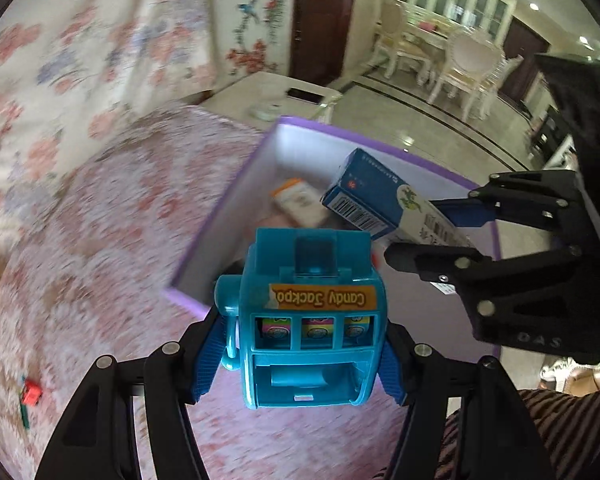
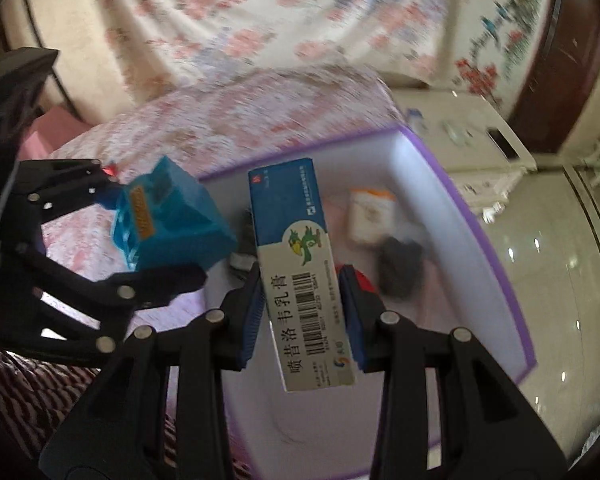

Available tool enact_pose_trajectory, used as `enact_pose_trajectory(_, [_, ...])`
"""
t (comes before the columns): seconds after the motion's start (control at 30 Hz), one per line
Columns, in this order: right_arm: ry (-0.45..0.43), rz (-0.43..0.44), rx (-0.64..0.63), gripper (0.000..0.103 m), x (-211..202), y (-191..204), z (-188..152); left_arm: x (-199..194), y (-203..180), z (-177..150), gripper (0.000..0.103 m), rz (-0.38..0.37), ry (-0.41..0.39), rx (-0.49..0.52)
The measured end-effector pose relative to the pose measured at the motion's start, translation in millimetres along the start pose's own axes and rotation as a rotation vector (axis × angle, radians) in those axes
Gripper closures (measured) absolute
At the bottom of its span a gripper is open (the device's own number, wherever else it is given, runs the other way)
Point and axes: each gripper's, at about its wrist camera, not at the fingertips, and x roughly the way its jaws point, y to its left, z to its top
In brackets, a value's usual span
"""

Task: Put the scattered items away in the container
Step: 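Carry the blue toy and medicine box over the purple-rimmed box with both tools, then lower the blue toy and medicine box into the box and open both tools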

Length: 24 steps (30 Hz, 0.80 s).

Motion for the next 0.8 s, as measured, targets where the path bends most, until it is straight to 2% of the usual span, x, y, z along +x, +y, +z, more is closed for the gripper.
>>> enact_pose_trajectory(0.27, [0.109,-0.015,0.073,0.063,16,-53,-28,46,-46,20,0.038,-0.055,0.081,0.059])
enact_pose_trajectory(0.63, [0.22,-0.01,0.09,0.063,49,-88,-43,97,-76,15,0.038,-0.072,0.228,0.097])
enact_pose_trajectory(0.8, [0.246,0.012,0.079,0.063,59,-90,-38,114,-81,11,0.038,-0.043,0.284,0.113])
